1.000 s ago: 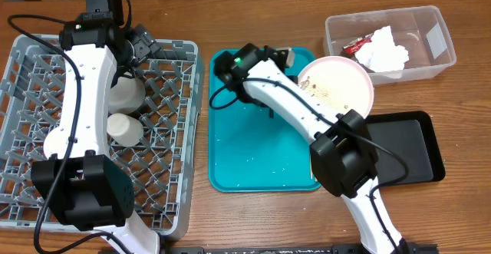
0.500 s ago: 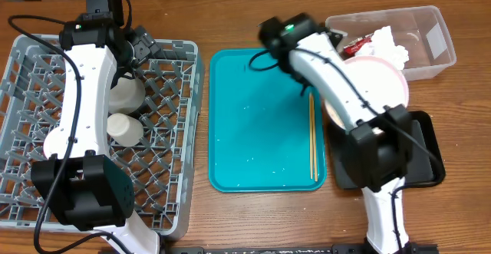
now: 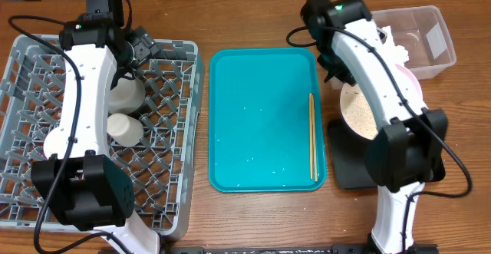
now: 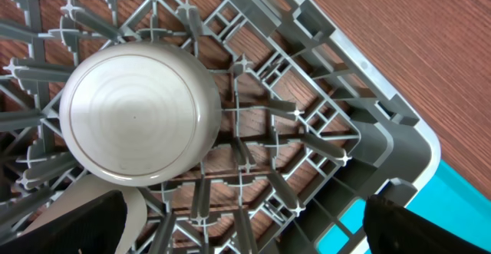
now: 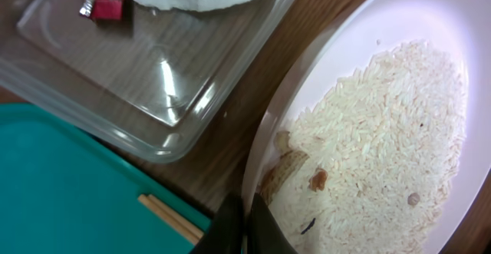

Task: Sort waste into correct bins and load items into the dishwasher
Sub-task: 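Carry the white plate right over the black tray, then tilt the plate with the right gripper to dump rice onto the black tray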

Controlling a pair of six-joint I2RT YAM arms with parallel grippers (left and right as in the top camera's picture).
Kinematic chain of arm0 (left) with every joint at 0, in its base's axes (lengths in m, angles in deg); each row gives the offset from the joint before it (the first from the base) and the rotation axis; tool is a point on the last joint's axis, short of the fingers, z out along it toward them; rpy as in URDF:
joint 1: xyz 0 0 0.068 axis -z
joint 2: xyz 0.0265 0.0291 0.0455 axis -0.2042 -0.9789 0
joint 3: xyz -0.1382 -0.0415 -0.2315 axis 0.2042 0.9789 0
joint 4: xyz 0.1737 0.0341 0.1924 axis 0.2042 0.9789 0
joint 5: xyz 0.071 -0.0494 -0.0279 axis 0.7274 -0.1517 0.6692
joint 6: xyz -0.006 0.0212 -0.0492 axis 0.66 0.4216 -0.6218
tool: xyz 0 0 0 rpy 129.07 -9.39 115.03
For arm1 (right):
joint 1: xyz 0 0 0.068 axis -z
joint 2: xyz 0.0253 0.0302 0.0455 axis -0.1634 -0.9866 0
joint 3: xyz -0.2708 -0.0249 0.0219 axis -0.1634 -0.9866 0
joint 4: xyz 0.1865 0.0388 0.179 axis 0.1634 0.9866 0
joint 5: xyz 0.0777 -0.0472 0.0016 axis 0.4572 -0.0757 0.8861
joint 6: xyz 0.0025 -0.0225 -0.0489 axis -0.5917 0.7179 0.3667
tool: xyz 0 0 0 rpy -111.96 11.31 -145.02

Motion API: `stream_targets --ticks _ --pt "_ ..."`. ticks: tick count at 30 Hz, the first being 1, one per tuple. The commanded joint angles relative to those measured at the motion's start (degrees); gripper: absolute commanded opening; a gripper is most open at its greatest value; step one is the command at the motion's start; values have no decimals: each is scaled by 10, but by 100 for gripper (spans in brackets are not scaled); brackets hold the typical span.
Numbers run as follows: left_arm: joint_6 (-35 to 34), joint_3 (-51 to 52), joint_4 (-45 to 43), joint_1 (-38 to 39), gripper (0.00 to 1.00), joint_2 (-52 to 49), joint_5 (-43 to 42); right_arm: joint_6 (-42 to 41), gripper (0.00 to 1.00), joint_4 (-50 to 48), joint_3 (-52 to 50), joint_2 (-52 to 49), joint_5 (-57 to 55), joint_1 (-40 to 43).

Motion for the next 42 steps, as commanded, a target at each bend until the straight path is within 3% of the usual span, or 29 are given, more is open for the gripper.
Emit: stream_targets --ticks 1,26,42 --pt "3 -12 4 4 100 -9 10 -18 4 -1 15 49 16 15" --pt "3 -12 9 4 100 -9 10 -26 3 6 1 61 106 103" --pt "3 -12 8 4 100 -9 10 29 3 -14 -37 73 208 161"
